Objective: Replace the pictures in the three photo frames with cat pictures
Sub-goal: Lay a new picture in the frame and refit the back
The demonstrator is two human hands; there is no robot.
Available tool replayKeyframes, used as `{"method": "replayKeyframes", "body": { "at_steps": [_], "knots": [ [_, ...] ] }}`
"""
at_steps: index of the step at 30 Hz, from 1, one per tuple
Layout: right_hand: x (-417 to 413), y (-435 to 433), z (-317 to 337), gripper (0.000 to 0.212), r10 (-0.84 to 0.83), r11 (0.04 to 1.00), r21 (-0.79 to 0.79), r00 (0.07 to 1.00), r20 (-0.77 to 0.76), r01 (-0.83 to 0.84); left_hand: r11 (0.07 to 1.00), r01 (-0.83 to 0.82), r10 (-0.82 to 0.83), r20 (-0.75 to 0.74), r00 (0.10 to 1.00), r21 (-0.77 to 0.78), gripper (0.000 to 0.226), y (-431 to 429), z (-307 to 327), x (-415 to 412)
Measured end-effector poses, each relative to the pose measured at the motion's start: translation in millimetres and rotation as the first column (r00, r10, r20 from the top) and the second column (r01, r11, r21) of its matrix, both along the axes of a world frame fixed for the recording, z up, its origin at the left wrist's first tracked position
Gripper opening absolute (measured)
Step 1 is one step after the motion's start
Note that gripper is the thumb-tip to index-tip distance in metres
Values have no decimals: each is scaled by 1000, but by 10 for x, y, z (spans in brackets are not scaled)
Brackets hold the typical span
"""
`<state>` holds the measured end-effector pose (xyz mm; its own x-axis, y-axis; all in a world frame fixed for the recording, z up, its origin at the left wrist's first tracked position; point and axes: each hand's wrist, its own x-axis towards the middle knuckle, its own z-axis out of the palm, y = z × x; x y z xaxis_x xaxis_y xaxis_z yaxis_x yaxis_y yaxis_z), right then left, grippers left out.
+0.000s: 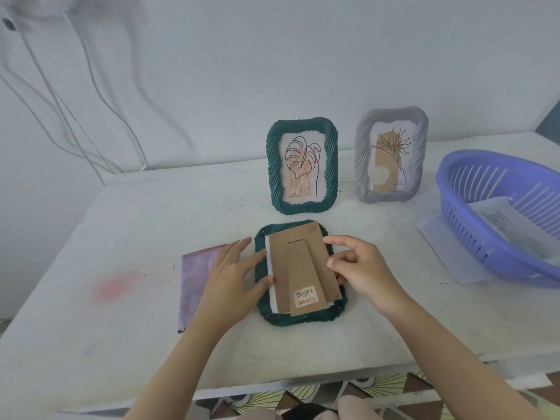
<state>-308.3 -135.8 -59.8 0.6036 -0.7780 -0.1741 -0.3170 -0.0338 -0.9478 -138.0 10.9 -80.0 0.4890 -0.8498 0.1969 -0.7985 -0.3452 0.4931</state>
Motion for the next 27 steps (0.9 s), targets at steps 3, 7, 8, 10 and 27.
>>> {"method": "replayKeyframes", "body": {
  "at_steps": [3,7,8,10,27],
  "knots": [
    [16,3,8,37,7,1000,-22,1000,-23,-8,1000,14,-14,1,1000,19,43,1,-13,-7],
    [26,-6,22,36,7,999,-53,998,-63,-10,1000,-3,3,-26,1000,2,40,10,-16,-25],
    [28,-8,25,36,5,999,-53,998,-62,-8,1000,-6,6,-33,999,1,41,14,-14,-27],
    [27,-16,38,37,1,999,-36,999,-42,-3,1000,-2,2,-48,999,4,42,23,-17,-25],
    [32,30,37,36,-14,982,-190,990,-141,-13,1000,14,-14,-60,998,-4,41,41,-30,-48]
  ]
}}
